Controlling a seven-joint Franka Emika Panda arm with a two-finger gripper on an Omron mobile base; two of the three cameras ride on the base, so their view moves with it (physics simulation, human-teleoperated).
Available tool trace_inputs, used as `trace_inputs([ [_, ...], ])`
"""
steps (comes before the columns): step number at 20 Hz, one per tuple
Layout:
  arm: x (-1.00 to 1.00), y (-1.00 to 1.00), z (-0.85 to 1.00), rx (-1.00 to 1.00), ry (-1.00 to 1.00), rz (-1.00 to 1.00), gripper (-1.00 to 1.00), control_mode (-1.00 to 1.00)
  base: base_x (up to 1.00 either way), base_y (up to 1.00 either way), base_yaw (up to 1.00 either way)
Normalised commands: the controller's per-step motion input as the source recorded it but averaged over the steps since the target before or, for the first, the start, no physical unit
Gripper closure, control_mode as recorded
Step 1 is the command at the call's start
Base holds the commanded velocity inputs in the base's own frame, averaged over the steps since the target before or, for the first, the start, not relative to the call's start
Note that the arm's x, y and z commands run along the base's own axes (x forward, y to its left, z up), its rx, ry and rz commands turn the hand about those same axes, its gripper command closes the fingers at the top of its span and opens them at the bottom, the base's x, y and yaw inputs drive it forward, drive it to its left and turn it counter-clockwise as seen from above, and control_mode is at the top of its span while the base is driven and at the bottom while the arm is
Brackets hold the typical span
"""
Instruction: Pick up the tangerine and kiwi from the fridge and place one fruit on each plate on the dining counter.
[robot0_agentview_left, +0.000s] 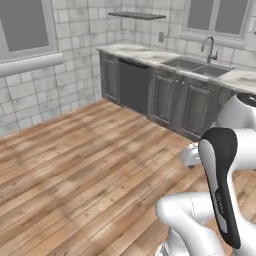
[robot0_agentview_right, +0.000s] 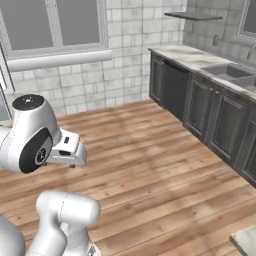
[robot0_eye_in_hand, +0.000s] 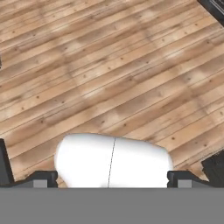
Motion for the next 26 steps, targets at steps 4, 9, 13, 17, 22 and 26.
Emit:
trace_inputs([
  [4,0.00,0.00,0.00,0.00,0.00,0.00,-1.00,1.00,1.00,0.51,-0.16],
  [9,0.00,0.00,0.00,0.00,0.00,0.00,-1.00,1.00,1.00,0.55,-0.03],
  [13,0.00,0.00,0.00,0.00,0.00,0.00,-1.00,1.00,1.00,0.44,0.19],
  [17,0.00,0.00,0.00,0.00,0.00,0.00,-1.00,1.00,1.00,0.19,0.31],
  [22,0.00,0.00,0.00,0.00,0.00,0.00,-1.00,1.00,1.00,-0.01,0.36],
  [26,0.00,0.00,0.00,0.00,0.00,0.00,-1.00,1.00,0.67,-0.54,0.30],
])
